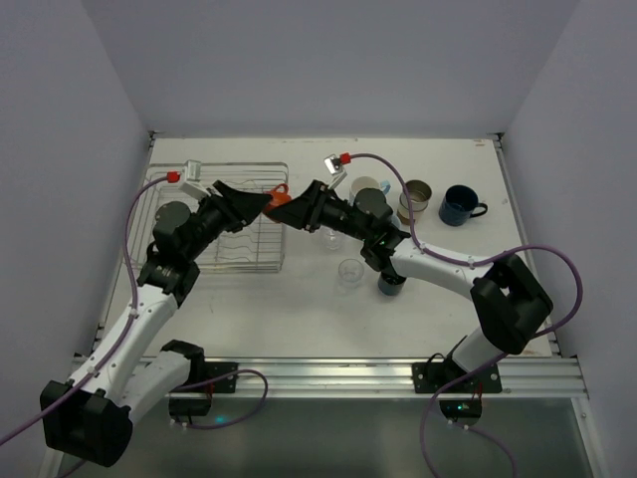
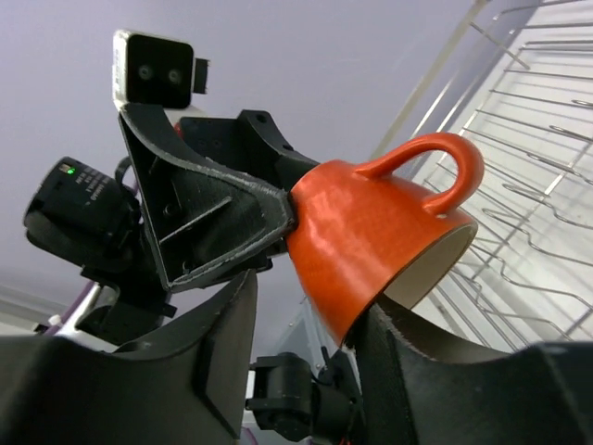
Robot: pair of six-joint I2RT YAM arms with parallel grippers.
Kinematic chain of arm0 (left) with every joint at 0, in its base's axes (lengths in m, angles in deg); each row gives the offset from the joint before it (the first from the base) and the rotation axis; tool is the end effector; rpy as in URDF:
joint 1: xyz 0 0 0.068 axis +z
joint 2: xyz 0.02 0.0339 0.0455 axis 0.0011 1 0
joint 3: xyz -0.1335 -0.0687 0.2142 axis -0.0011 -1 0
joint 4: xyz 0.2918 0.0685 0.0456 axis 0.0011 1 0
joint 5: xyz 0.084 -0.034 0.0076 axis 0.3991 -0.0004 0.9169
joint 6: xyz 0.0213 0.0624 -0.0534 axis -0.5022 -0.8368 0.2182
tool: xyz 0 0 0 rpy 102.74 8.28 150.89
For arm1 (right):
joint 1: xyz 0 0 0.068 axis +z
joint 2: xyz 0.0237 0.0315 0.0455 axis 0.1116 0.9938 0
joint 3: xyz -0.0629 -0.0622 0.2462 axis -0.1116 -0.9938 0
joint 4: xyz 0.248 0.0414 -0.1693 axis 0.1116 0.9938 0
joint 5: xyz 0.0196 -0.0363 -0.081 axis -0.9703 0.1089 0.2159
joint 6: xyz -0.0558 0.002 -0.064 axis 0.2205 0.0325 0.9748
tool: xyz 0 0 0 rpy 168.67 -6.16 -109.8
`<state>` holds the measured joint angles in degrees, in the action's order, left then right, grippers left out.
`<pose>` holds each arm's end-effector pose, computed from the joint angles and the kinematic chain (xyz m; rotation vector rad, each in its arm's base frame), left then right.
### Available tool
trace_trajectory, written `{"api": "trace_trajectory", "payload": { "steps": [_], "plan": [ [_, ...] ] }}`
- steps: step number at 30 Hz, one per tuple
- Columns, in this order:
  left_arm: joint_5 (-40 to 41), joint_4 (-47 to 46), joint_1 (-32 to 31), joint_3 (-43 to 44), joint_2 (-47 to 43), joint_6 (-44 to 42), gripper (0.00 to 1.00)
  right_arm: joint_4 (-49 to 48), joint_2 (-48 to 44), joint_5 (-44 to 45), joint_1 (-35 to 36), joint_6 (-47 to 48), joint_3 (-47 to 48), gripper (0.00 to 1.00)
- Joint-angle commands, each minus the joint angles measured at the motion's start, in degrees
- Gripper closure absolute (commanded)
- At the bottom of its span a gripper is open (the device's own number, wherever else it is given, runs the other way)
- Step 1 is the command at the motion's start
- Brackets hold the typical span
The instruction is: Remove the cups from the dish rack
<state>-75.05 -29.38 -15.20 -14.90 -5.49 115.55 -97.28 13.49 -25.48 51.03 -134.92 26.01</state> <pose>0.2895 -0.1032 0.3023 -0.3324 1.7352 -1.1640 0.2920 0.3279 0.2712 -0.1572 1.7095 1.7029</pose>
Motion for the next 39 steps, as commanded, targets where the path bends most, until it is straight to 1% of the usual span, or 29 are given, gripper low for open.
{"api": "trace_trajectory", "payload": {
  "steps": [1, 3, 4, 5, 6, 7, 8, 9, 10, 11, 12, 14, 15, 16, 17, 18, 19, 20, 21, 22, 23, 24, 25, 26, 29, 31, 33, 37, 39],
  "plan": [
    [-4.74, -6.14, 0.50, -1.22, -2.94, 4.91, 1.00, -8.90, 0.45, -1.42, 0.20, -1.00, 1.88, 0.55],
    [-4.92, -6.84, 0.50, -1.84, -4.25, 6.14, 1.00, -11.88, 0.19, -1.60, 0.29, -2.23, 0.73, 0.64],
    [-5.01, -7.02, 0.50, -2.10, -4.95, 6.58, 1.00, -12.59, 0.10, -1.60, 0.20, -2.41, 0.47, 0.72],
    [-5.01, -7.37, 0.50, -2.37, -5.22, 7.02, 1.00, -13.12, -0.34, -1.60, 0.29, -2.76, 0.20, 0.88],
    [-5.70, -7.46, 0.50, -2.37, -5.49, 7.02, 0.95, -14.26, -0.69, -1.60, 0.29, -2.68, -0.50, 0.95],
    [-6.23, -7.46, 0.50, -2.19, -5.49, 6.93, 0.87, -14.62, -1.13, -1.69, 0.29, -2.68, -0.85, 1.00],
    [-6.41, -6.50, 0.50, -1.50, -5.58, 5.80, 0.73, -14.62, -1.57, -1.69, 0.29, -2.59, -1.72, 1.00],
    [-5.98, -5.45, 0.50, -0.88, -5.84, 4.66, 0.40, -13.58, -2.88, -1.69, 0.29, -2.33, -2.08, 1.00],
    [-5.54, -4.22, 0.50, 0.52, -6.62, 2.04, 0.24, -12.61, -3.76, -1.60, 0.29, -1.89, -2.43, 1.00],
    [-5.10, -1.25, 0.50, 1.32, -7.07, 0.53, 0.10, -11.30, -4.64, -1.60, 0.29, -0.41, -3.22, 1.00],
    [-3.62, 0.52, 0.50, 2.28, -7.68, -1.31, 0.00, -7.63, -6.74, -1.43, 0.29, 0.48, -3.58, 1.00],
    [-2.11, 5.88, 0.50, 5.27, -9.35, -6.85, 0.00, -2.87, -9.38, -0.55, 0.29, 4.07, -4.63, 1.00],
    [-0.80, 7.90, 0.50, 6.24, -9.97, -8.95, 0.00, 2.64, -12.44, -0.02, 0.29, 5.74, -4.89, 1.00],
    [-0.44, 12.88, 0.50, 8.16, -11.19, -13.33, 0.00, 6.08, -14.21, 0.68, 0.29, 7.41, -5.07, 1.00],
    [0.00, 14.84, 0.50, 8.96, -11.90, -15.63, 0.00, 9.77, -16.23, 3.21, 0.20, 11.87, -5.07, 1.00],
    [0.35, 17.12, 0.50, 9.67, -12.78, -18.35, 0.00, 20.08, -18.34, 5.15, 0.20, 14.61, -4.64, 1.00],
    [0.27, 21.76, 0.50, 10.80, -14.35, -24.21, 0.00, 26.45, -22.45, 7.86, 0.12, 17.25, -4.02, 1.00],
    [0.18, 24.24, 0.41, 11.08, -15.15, -27.05, 0.00, 32.08, -24.49, 14.85, 0.12, 22.67, -2.80, 1.00],
    [0.09, 26.88, 0.41, 11.08, -16.11, -29.86, 0.00, 43.97, -26.34, 18.92, -0.15, 25.16, -2.00, 1.00],
    [0.26, 31.60, 0.41, 10.38, -18.13, -34.77, 0.00, 50.09, -29.49, 22.45, -0.84, 26.75, -1.30, 1.00],
    [2.09, 33.30, -0.11, 9.51, -19.28, -36.38, 0.00, 54.50, -31.09, 25.27, -3.72, 28.86, -1.12, 1.00],
    [3.16, 34.62, -0.90, 8.28, -20.51, -37.18, 0.00, 62.29, -32.67, 26.16, -6.10, 29.14, -1.38, 1.00],
    [3.25, 35.51, -1.95, 5.66, -22.95, -38.15, 0.00, 65.67, -35.47, 25.65, -11.69, 29.66, -1.64, 1.00],
    [2.73, 35.60, -2.13, 4.50, -23.85, -37.89, 0.00, 67.88, -36.80, 25.82, -14.10, 30.28, -2.78, 1.00],
    [-2.87, 33.15, -2.66, -0.07, -26.84, -37.10, 0.00, 75.62, -37.96, 33.19, -20.52, 31.86, -4.19, 1.00],
    [-2.46, 31.83, -4.23, -3.32, -28.07, -36.66, 0.00, 76.34, -36.74, 33.12, -24.99, 32.91, -4.63, 1.00],
    [-2.63, 29.12, -5.56, -7.00, -29.30, -35.79, 0.00, 76.61, -33.32, 32.94, -27.30, 33.53, -5.07, 1.00],
    [-3.17, 29.28, -7.23, -6.76, -31.24, -36.31, 0.00, 76.87, -26.02, 32.34, -31.51, 35.11, -4.37, 1.00],
    [-2.63, 29.27, -7.50, -6.85, -32.38, -36.31, 0.00, 76.78, -21.54, 31.89, -32.05, 35.29, -4.11, 1.00]
  ]
}}
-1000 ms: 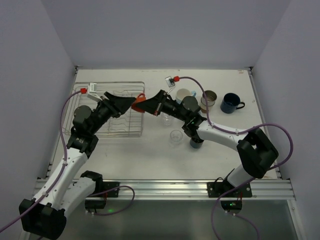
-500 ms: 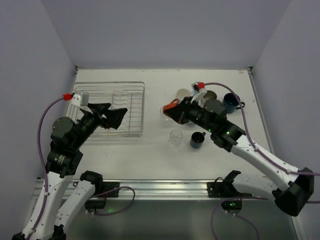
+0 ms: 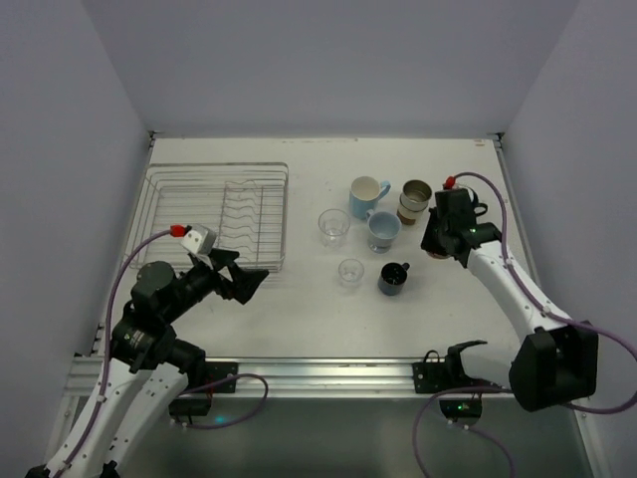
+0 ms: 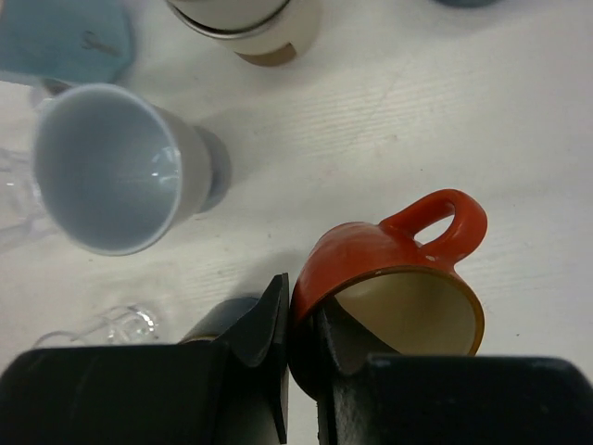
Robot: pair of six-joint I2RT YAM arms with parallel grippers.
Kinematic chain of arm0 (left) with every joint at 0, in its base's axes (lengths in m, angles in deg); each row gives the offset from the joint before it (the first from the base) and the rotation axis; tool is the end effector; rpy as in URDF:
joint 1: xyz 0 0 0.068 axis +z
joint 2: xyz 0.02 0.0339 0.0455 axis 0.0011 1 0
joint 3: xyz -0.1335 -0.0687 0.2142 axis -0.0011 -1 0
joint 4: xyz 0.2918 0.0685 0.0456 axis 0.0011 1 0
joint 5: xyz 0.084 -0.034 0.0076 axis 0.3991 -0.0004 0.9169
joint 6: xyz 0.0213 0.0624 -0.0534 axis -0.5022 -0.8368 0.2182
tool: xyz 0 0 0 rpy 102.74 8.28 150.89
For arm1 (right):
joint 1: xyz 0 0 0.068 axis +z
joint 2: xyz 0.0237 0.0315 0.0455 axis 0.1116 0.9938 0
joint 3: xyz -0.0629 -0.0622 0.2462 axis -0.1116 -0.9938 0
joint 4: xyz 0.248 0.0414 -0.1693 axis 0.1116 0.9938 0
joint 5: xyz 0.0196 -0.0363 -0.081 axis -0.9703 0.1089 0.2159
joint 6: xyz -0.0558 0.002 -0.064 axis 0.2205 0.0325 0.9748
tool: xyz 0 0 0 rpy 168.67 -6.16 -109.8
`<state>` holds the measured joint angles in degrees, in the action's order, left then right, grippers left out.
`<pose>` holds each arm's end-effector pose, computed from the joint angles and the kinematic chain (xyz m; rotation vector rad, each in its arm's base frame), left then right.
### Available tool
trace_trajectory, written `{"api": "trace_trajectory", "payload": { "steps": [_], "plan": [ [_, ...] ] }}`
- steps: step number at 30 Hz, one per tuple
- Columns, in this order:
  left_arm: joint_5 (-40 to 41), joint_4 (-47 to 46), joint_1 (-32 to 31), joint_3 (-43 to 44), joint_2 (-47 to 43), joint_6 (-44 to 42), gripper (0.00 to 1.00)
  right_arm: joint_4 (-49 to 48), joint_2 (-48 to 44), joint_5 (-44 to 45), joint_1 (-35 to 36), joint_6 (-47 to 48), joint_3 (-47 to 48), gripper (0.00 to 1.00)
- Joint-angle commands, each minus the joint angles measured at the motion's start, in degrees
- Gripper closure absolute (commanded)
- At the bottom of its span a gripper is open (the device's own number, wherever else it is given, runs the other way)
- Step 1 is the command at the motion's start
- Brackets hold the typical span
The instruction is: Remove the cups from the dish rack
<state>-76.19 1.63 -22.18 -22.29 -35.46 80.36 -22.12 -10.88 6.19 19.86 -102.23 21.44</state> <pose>0.1775 -0.0993 0.2915 0.3053 1.8163 -0.8100 0.3068 0.0608 0.2212 0.3497 2.3723 0.1286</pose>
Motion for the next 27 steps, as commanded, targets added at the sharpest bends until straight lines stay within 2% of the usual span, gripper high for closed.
{"api": "trace_trajectory", "payload": {
  "steps": [1, 6, 12, 15, 16, 17, 20, 27],
  "plan": [
    [-1.50, -1.91, -0.70, 0.45, -2.85, -1.03, 0.00, 1.62, 4.41, -1.09, -1.23, 2.94, 0.55, 1.00],
    [-1.06, -2.09, -0.96, 0.19, -4.00, -0.86, 0.00, -0.05, 12.32, -2.60, -1.50, 2.60, -0.59, 1.00],
    [-0.53, -2.00, -0.96, 0.10, -4.18, -0.59, 0.00, -1.28, 17.43, -4.44, -1.67, 2.77, -0.33, 1.00],
    [-0.36, -2.00, -0.96, 0.18, -4.35, -0.68, 0.00, -1.20, 19.19, -4.09, -1.59, 2.77, -0.06, 0.97],
    [-0.36, -1.92, -0.96, 0.10, -4.35, -0.68, 0.00, -1.37, 19.63, -4.00, -1.59, 2.60, 0.02, 0.94],
    [-0.36, -2.00, -0.96, 0.18, -4.35, -0.59, 0.00, -1.55, 19.81, -4.00, -1.67, 2.51, -0.15, 0.86],
    [-0.36, -2.00, -0.96, 0.19, -4.18, -0.59, 0.00, -2.08, 19.98, -4.18, -1.68, 2.33, -0.59, 0.73],
    [-0.01, -1.91, -0.96, 0.19, -3.83, -0.59, 0.00, -2.16, 17.18, -4.00, -1.59, 1.81, -1.21, 0.58]
  ]
}}
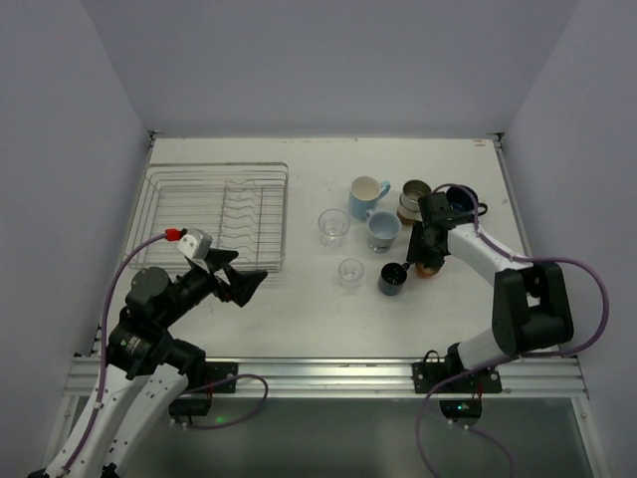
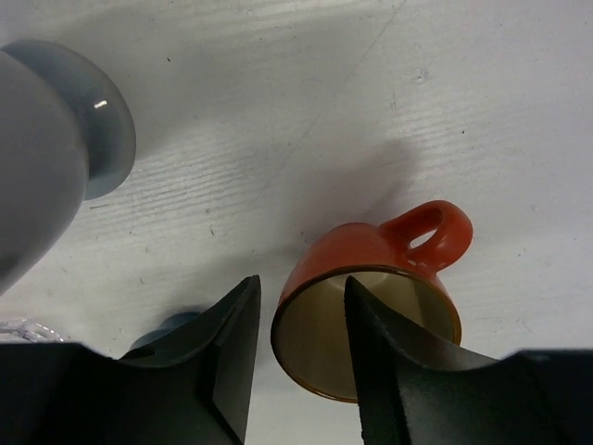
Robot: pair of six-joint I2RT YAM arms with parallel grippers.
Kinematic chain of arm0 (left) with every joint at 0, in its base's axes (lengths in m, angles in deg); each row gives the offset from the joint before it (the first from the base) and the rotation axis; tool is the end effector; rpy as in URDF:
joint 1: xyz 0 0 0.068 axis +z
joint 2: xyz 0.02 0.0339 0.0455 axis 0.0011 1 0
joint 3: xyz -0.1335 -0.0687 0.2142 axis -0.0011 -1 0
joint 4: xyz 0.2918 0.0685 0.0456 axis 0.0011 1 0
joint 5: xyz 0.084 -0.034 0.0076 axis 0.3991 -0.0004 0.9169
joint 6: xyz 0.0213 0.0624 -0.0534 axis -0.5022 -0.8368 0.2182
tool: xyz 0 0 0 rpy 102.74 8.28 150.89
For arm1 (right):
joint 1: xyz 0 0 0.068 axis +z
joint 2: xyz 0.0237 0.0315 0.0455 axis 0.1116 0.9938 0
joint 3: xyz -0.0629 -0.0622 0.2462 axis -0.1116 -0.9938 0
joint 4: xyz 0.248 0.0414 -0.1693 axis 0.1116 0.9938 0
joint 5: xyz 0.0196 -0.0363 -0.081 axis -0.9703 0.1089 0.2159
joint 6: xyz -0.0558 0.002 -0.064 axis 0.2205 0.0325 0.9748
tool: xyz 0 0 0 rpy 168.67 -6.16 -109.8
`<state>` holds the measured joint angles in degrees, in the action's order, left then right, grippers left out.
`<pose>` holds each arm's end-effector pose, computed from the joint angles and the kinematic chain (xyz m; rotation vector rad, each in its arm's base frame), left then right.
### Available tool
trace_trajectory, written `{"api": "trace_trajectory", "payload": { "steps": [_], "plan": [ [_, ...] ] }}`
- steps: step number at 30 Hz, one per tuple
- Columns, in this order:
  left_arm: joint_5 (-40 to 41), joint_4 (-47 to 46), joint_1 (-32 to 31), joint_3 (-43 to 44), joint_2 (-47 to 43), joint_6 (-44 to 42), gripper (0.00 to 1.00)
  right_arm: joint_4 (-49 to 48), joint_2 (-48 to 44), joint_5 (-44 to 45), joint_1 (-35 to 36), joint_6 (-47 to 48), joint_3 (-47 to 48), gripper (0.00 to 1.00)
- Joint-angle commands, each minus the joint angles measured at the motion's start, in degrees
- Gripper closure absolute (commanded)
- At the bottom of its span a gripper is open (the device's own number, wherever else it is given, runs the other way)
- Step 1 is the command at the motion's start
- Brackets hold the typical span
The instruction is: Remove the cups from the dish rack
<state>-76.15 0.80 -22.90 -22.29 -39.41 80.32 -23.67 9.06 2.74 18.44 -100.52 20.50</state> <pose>0.1649 -0.0966 0.3057 0.3232 1.7293 -0.8235 0.3259 0.0615 0.1106 0.3344 2.7135 0.0373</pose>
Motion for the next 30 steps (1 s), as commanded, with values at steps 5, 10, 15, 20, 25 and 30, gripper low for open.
{"api": "trace_trajectory", "payload": {
  "steps": [5, 10, 15, 20, 25, 30],
  "plan": [
    [0.22, -0.91, -0.15, 0.36, 1.36, -0.55, 0.00, 1.41, -11.88, -0.73, -0.25, -0.60, 0.52, 0.31],
    [1.27, -0.65, 0.02, 0.36, 2.33, -0.37, 0.00, 1.50, -26.21, -3.71, -0.17, -1.48, -0.26, 0.01],
    [3.55, -0.29, 0.29, 0.62, 2.07, 0.15, 0.00, 0.88, -39.83, -5.47, -0.17, -1.05, -1.76, 0.01],
    [6.36, 0.15, 0.37, 3.17, 2.50, -0.46, 0.00, -0.70, -56.85, -5.65, -0.17, 0.27, -0.98, 0.01],
    [20.73, 5.05, 0.29, 15.53, 4.96, -3.45, 0.00, 0.27, -70.07, -4.78, -0.25, 2.47, 3.42, 0.01],
    [26.84, 4.46, 0.37, 20.84, 4.09, -5.38, 0.00, 2.11, -78.77, 1.46, -0.17, 2.56, 5.45, 0.01]
  ]
}}
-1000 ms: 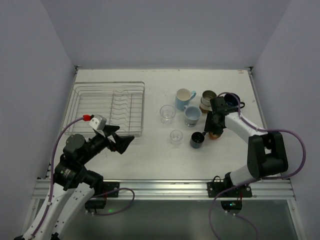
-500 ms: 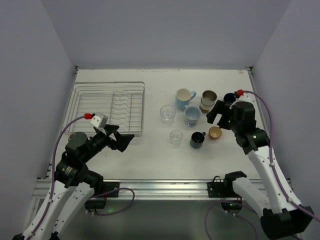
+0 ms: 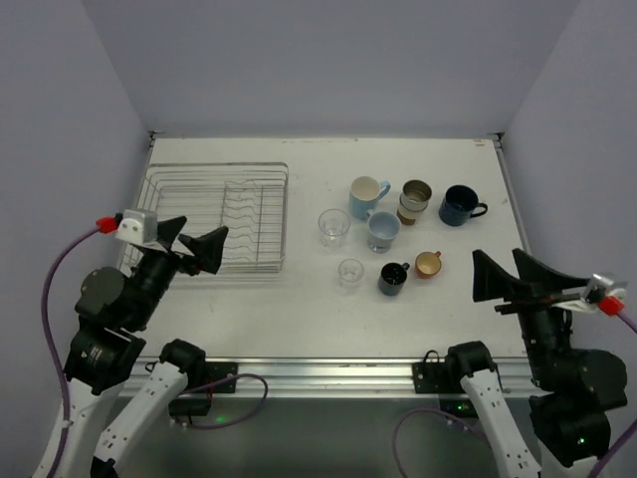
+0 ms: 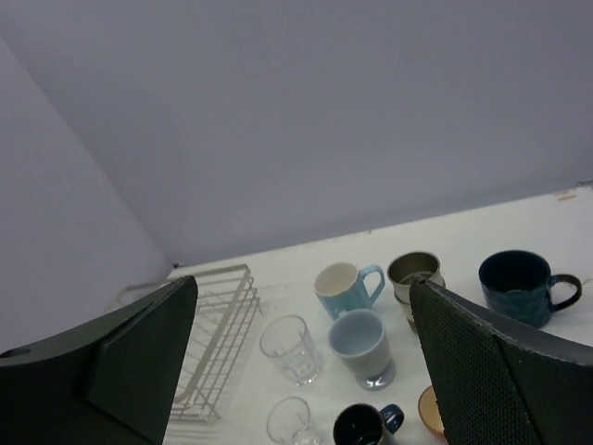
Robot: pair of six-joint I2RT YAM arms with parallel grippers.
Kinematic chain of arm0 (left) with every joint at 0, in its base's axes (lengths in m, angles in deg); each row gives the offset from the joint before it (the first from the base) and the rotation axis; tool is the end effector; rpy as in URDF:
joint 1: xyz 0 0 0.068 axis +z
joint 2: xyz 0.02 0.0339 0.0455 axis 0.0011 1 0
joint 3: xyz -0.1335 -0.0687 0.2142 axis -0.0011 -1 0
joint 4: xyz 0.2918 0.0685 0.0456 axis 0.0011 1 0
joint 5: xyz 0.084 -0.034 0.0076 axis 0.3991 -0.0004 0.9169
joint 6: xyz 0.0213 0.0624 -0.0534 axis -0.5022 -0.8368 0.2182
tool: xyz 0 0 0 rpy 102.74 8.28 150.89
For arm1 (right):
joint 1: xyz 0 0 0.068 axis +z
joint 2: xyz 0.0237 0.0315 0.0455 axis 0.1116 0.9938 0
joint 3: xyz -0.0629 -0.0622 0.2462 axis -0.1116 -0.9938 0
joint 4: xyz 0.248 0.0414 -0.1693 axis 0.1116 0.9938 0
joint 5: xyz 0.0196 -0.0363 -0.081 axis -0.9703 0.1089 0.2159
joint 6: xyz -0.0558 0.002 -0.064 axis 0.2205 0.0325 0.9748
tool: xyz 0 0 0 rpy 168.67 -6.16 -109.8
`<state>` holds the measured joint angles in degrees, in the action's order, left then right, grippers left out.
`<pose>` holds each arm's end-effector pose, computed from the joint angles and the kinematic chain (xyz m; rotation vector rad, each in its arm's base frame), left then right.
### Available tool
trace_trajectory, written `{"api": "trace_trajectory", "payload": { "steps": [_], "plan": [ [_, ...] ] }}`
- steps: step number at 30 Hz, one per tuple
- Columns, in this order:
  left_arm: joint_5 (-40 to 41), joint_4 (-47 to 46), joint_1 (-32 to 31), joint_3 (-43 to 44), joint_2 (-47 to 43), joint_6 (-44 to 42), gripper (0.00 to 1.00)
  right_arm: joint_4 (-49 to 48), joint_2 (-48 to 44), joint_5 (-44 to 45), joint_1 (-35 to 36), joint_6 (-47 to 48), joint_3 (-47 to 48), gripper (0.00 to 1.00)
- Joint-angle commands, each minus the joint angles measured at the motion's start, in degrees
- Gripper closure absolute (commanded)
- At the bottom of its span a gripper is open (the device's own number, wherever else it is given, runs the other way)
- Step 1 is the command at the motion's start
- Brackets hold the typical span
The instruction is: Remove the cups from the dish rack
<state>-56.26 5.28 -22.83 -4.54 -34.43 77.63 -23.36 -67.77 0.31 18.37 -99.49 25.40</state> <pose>0.1546 -0.0645 0.4025 0.0844 1.5737 -0.5289 0.0703 0.0102 0.4420 0.1922 1.3281 0.4885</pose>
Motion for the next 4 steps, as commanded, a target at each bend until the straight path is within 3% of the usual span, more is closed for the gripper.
{"api": "trace_trajectory", "payload": {
  "steps": [1, 4],
  "plan": [
    [7.22, -0.29, 0.31, 3.00, -1.42, -2.52, 0.00, 1.81, -2.57, 4.33, -0.10, 1.53, 0.20, 0.01],
    [8.01, 0.93, 0.31, 2.74, -0.81, -1.73, 0.00, 1.81, -3.72, 3.90, -0.10, 1.62, -1.73, 0.01]
  ]
}}
